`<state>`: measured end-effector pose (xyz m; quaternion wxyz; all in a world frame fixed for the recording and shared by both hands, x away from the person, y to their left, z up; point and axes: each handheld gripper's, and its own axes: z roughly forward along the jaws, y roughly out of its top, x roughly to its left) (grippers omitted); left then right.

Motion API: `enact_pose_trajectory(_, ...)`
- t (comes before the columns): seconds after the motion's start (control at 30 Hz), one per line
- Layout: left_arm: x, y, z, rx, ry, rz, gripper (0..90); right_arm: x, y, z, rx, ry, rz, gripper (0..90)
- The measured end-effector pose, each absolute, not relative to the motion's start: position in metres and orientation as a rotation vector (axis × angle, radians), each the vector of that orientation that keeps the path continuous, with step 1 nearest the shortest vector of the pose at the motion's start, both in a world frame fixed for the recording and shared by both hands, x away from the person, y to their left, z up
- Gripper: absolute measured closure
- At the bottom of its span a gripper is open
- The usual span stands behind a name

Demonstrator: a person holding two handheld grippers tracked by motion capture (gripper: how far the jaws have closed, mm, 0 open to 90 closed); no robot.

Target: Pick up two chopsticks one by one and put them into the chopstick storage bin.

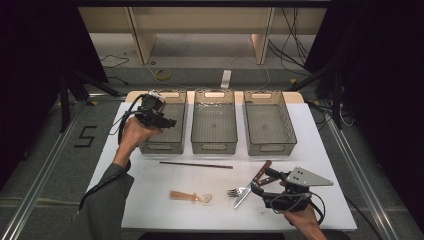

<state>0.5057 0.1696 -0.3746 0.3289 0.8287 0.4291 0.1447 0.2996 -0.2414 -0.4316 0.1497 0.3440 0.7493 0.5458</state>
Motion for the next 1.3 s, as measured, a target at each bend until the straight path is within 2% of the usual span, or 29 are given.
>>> enact_pose_trajectory(0.13,0.491,0.158,-0.372,2.190,1.046,0.379,30.8,0.300,-0.241,-0.432,0.988,2.152,1.569,25.2)
enact_pose_trajectory(0.4,0.472,0.137,-0.369,2.278,0.924,0.347,25.9,0.300,-0.240,-0.432,0.984,2.156,1.567,25.3)
enact_pose_trajectory(0.77,0.459,0.113,-0.383,2.436,0.824,0.271,27.3,0.299,-0.241,-0.432,0.985,2.157,1.567,25.3)
enact_pose_trajectory(0.97,0.456,0.103,-0.391,2.500,0.774,0.240,25.1,0.299,-0.241,-0.432,0.983,2.157,1.566,25.3)
enact_pose_trajectory(1.3,0.455,0.090,-0.410,2.595,0.750,0.181,27.0,0.299,-0.242,-0.432,0.987,2.156,1.564,25.3)
